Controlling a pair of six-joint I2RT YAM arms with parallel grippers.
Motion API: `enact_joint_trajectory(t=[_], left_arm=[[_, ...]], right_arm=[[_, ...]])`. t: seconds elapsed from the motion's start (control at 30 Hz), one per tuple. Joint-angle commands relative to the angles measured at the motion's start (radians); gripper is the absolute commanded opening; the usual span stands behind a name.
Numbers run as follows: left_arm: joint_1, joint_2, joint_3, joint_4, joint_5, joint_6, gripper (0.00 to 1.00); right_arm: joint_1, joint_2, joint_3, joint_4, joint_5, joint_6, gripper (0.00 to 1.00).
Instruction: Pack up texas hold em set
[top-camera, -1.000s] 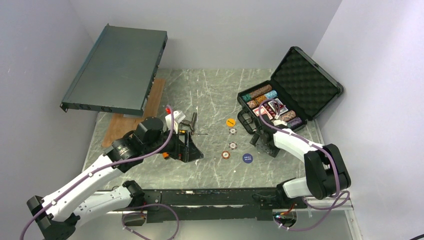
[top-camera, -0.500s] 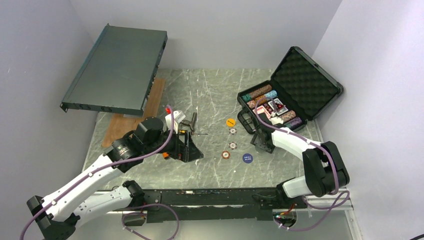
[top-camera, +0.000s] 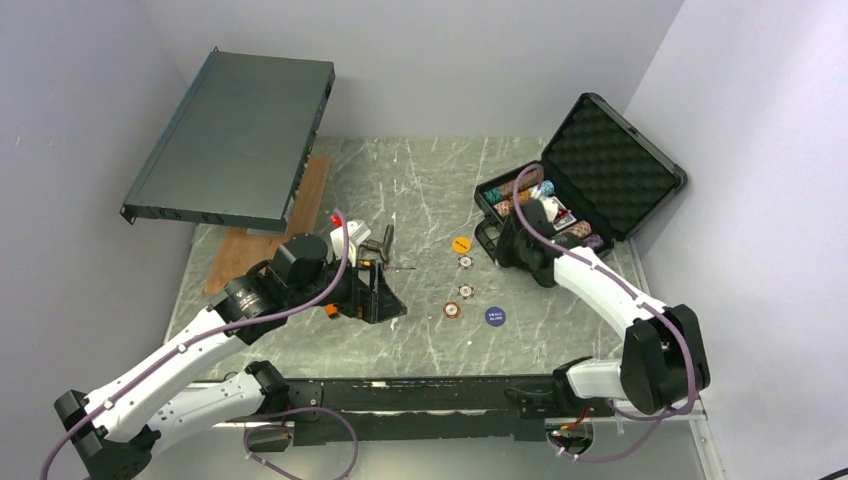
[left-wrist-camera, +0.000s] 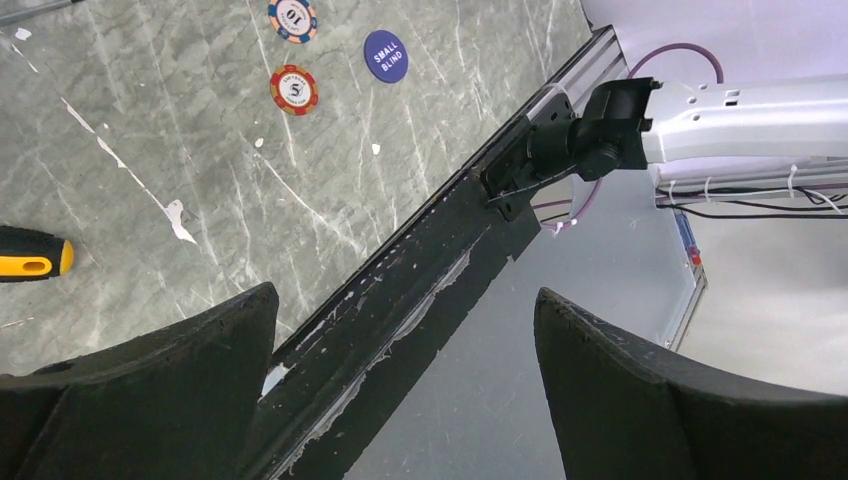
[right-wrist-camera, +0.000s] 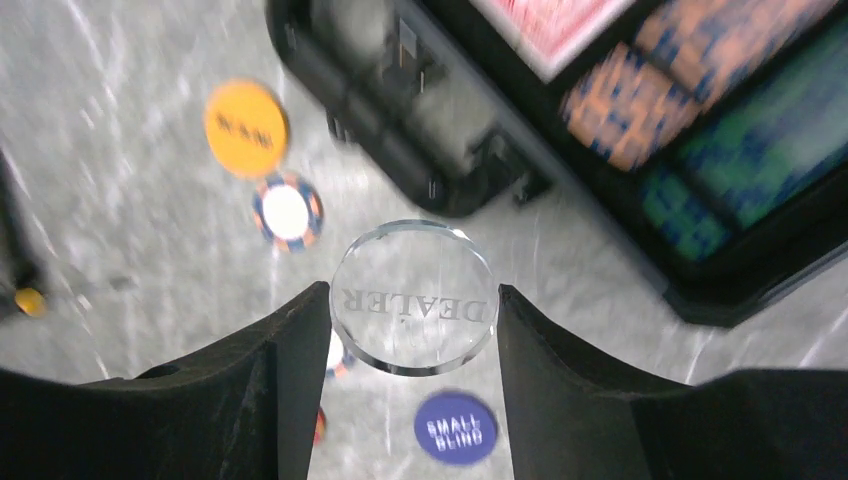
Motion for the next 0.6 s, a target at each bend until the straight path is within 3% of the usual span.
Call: enact_joint_trajectory(t=[0.0,0.1,0.27,0.57], left_arm=[[-0.002,0.000,0.052,0.000,-0.012,0.016,0.99],[-0.002,0.000,0.061,-0.003,-0.012,0.013,0.99],[-0.002,-0.006,0.083,-0.024,-0.024,0.011,0.99],[0.000,0.001,0.134,-0.050,-0.049,0.023,0.99]], right_arm=[[-0.176,0.054,0.170,0.096,-0.026,-0.113,0.00],[-0.255,0.190,0.287,0.072,-0.076,-0.131,0.00],[-0.262,0.373,0.448,0.034,-0.013,-0.198,0.00],[-0.262,0.554,0.566,0.018,0.006,-0.245,0.00]])
